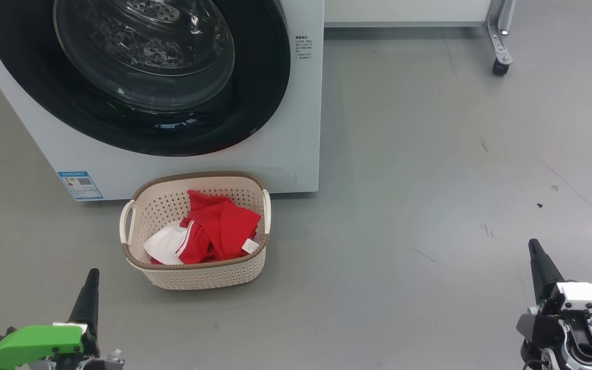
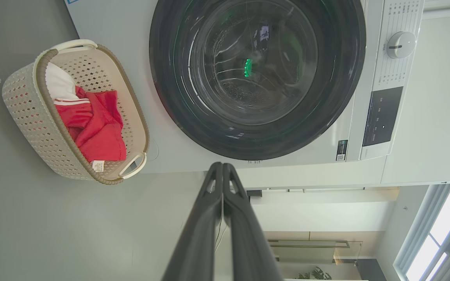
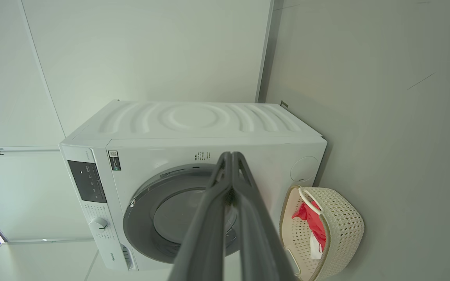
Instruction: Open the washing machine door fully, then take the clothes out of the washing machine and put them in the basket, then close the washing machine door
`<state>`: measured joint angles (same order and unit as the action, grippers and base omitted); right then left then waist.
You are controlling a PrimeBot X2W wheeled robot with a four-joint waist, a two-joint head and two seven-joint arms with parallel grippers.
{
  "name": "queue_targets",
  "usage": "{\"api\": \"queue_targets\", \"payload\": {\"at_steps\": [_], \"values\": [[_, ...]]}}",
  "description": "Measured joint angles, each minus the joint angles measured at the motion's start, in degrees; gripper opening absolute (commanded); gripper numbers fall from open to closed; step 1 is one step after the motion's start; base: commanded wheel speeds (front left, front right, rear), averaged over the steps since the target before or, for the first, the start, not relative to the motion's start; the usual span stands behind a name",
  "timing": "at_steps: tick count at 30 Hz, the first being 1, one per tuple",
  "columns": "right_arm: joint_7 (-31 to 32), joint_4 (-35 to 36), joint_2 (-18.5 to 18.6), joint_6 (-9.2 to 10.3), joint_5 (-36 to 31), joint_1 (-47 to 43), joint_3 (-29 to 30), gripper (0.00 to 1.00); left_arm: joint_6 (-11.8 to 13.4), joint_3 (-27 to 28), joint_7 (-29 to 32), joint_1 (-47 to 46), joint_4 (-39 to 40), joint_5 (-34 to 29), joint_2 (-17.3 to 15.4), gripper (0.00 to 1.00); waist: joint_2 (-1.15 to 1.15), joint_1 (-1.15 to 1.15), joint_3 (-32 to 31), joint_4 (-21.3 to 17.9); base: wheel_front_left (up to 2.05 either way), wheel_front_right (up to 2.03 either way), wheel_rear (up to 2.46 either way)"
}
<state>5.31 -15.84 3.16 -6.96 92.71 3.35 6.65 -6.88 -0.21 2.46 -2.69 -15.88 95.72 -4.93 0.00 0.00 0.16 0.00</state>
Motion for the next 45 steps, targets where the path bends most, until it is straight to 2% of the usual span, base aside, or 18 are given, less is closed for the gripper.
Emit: {"api": "queue_targets", "payload": {"at_steps": [45], "values": [[0.0,0.0,-0.1,0.00,0.0,0.0,0.1,0.00,0.0,0.2,0.1,0.0,0.0,0.0,0.0,0.00,0.00,0.00,0.0,0.0,0.00,0.00,0.00]]}}
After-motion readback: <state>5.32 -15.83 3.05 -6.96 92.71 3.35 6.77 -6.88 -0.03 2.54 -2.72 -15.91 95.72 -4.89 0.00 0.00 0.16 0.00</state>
